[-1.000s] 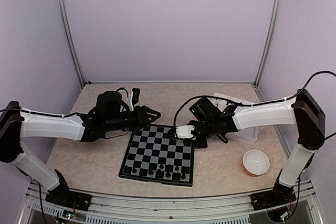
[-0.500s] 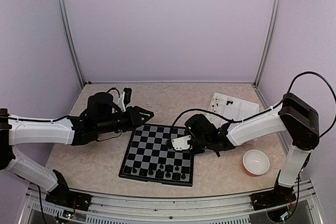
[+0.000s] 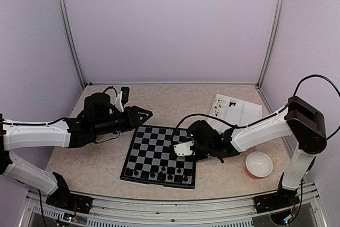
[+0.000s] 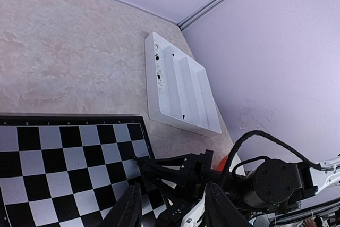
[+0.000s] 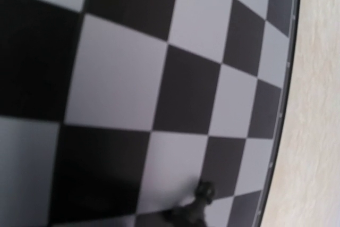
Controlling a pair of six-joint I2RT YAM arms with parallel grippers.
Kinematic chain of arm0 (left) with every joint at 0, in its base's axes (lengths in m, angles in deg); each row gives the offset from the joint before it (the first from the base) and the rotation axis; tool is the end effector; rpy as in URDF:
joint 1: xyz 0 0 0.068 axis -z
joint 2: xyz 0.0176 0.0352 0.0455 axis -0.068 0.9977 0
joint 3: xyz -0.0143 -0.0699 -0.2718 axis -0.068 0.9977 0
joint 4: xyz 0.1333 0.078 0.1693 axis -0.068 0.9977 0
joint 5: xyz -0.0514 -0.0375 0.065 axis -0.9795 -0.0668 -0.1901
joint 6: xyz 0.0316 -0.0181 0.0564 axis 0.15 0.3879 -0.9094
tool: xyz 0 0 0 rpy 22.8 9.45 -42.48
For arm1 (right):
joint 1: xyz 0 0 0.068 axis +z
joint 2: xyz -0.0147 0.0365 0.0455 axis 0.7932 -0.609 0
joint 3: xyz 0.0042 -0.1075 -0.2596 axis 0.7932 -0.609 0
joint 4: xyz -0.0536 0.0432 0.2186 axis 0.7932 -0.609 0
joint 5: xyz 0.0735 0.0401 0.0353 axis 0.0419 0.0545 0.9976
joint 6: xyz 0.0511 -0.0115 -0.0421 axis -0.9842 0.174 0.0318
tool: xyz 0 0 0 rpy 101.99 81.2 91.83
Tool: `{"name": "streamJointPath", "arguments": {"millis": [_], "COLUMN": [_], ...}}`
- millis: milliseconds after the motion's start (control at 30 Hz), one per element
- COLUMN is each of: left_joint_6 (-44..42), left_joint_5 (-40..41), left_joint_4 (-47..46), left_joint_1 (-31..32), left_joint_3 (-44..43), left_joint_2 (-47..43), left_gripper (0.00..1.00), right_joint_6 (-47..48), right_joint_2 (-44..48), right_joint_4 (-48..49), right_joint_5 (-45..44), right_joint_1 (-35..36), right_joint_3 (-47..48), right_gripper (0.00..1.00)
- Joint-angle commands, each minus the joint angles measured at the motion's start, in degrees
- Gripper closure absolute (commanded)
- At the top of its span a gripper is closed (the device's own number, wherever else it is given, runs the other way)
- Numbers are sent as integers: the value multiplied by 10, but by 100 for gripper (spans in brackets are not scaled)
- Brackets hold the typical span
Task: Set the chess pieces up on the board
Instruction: Place the pawn on the chessboard.
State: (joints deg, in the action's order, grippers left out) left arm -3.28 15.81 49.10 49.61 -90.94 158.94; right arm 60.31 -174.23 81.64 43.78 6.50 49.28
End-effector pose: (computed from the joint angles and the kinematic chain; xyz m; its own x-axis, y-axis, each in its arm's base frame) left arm 0.1850 -0.1982 0.2738 -0.7079 -0.3180 -0.6307 0.3918 0.5662 -0.7252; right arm 0.1894 0.2818 0.1619 0.2696 -0.9222 -0.2771 -0.7486 -0.0197 -0.6627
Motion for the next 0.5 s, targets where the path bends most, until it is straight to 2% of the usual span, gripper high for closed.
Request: {"name": "streamJointPath", "arguments": {"millis": [0, 200, 233, 300, 467], "left_joint_6": [-23, -51, -58, -54, -49], "left_joint_5": [11, 16, 2, 8, 20], "left_joint_4": [14, 37, 60, 57, 52], "left_joint_1": [-2, -3, -2, 4, 8], "left_joint_3": [-4, -30, -61, -70, -79], "left_joint_2": [-1, 25, 70, 93, 104], "left_gripper": [59, 58, 59, 59, 59], "right_joint_6": [-23, -34, -66, -121, -235], "right_joint_2": [31, 107, 127, 119, 42], "right_joint_4": [-66, -114, -145, -171, -254], "right_joint_5": [9, 46, 87, 140, 309], "right_joint_1": [6, 3, -19, -60, -158], "right_joint_3": [-10, -4, 10, 36, 129], "right_gripper": [73, 69, 65, 62, 60]}}
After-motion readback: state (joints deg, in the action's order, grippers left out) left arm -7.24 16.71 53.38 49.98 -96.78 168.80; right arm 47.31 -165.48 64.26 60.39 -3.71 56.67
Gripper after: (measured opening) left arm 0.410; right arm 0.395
